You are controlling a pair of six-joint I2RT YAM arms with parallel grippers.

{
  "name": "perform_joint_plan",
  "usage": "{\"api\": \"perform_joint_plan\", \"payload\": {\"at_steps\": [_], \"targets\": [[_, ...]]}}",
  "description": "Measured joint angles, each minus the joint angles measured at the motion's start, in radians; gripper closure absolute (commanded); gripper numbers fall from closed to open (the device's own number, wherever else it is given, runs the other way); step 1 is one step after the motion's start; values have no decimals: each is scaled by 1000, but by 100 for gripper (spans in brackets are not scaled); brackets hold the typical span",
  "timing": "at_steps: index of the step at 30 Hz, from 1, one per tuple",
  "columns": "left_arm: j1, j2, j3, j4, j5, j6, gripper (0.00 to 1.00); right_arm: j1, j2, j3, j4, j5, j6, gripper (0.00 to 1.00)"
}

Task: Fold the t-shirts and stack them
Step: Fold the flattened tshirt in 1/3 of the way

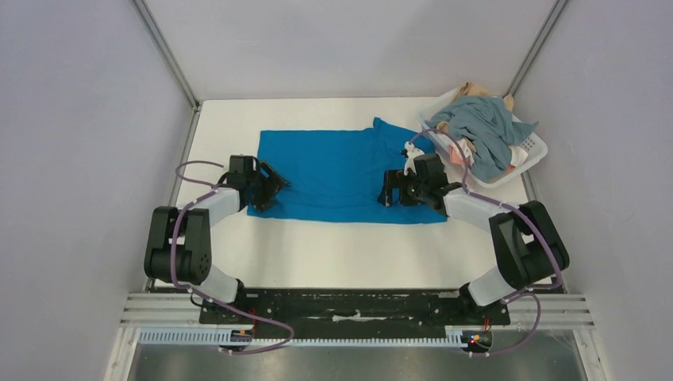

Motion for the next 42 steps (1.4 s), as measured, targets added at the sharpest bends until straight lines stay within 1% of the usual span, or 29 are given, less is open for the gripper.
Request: {"api": "perform_joint_plan", "payload": {"at_steps": [10, 16, 18, 20, 25, 28, 31, 35, 42], "targets": [[-3, 2, 3, 4, -21, 5, 14, 14, 200, 236, 62, -10, 1, 2], [-4, -32, 2, -61, -89, 8, 14, 14, 266, 368, 90, 6, -8, 2], [-4, -42, 2, -84, -110, 13, 13, 14, 252, 365, 84, 26, -20, 2], [-4, -48, 2, -101, -122, 18, 13, 14, 206, 313, 75, 57, -31, 2], [-4, -50, 2, -107, -128, 28, 13, 13, 37, 98, 53, 61, -21, 2], [-4, -50, 2, -107, -128, 30, 13, 13, 10, 23, 53, 34, -7, 2], [-4, -50, 2, -107, -128, 32, 13, 14, 14, -14, 52, 24, 4, 2], [-4, -50, 2, -107, -129, 33, 13, 14, 58, 0, 76, 10, 5, 2], [-4, -50, 2, -107, -129, 34, 12, 25, 199, 161, 104, 17, 4, 2]]}}
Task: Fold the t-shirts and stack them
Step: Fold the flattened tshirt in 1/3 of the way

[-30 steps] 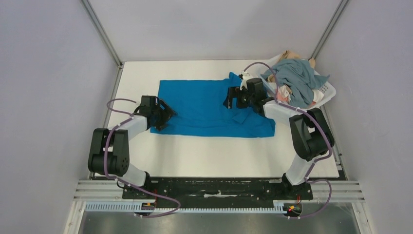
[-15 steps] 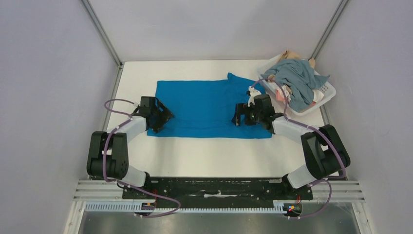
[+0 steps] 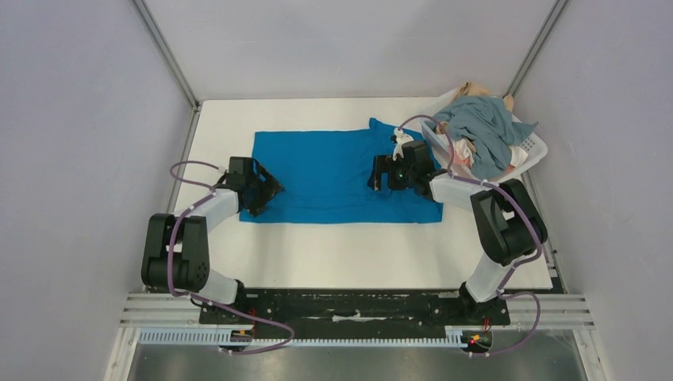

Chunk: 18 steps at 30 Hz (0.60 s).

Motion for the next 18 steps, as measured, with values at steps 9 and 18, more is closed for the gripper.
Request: {"api": "perform_joint_plan", "payload": {"at_steps": [9, 18], "targets": [[0, -11, -5, -7, -1, 2, 12, 13, 122, 163, 56, 15, 0, 2], [0, -61, -5, -66, 0, 2, 12, 13, 89, 195, 51, 38, -62, 2]]}}
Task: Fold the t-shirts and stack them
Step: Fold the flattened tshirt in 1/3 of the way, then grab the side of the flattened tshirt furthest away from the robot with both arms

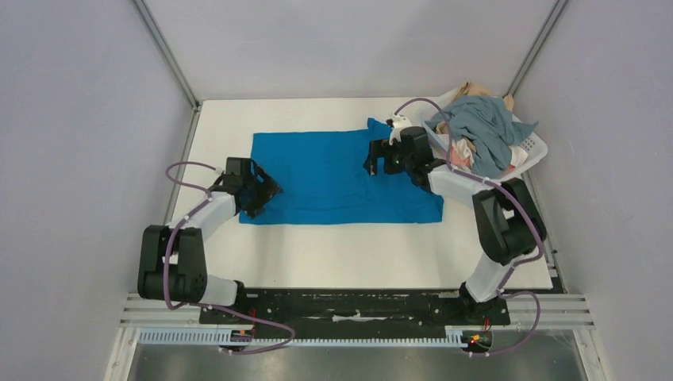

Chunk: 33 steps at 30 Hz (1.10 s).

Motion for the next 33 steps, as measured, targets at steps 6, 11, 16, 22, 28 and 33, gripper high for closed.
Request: {"api": "perform_joint_plan", "payload": {"at_steps": [6, 11, 16, 22, 28, 33], "targets": [[0, -118, -2, -41, -19, 0, 12, 0, -308, -275, -6, 3, -9, 2], [0, -201, -27, -9, -30, -1, 12, 0, -398, -405, -8, -5, -7, 2], [-2, -30, 2, 82, 46, -2, 12, 0, -294, -388, 6, -23, -2, 2], [-21, 142, 55, 160, 98, -9, 12, 1, -216, -383, 19, -21, 12, 2], [-45, 143, 18, 238, 108, -12, 12, 1, -290, -490, 80, -13, 53, 2], [-84, 47, -105, 311, 105, -14, 12, 1, -420, -629, 124, -13, 98, 2]]}}
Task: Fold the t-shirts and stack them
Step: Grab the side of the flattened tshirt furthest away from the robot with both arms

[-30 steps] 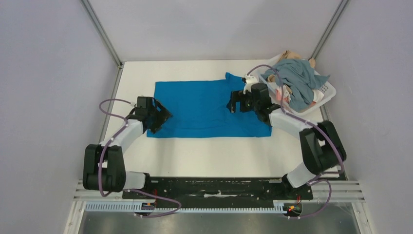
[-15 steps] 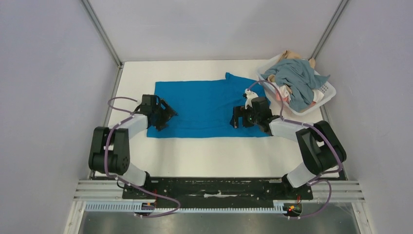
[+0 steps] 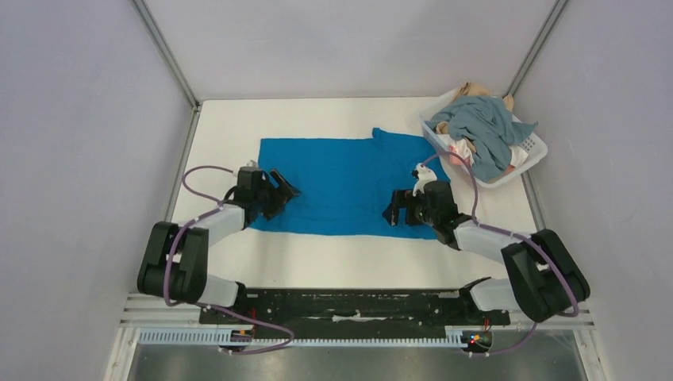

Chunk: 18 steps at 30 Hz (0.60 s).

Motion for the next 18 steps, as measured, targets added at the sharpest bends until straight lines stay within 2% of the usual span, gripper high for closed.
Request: {"api": "perform_joint_plan", "payload": {"at_steps": [6, 14, 18], "targets": [[-71, -223, -178, -24, -20, -38, 11, 0, -171, -137, -2, 0, 44, 2], [-131, -681, -369, -269, -91, -99, 11, 14, -441, -301, -51, -7, 104, 2], [-132, -833, -413, -359, -109, -100, 11, 38, -595, -377, -79, -7, 175, 2]]}}
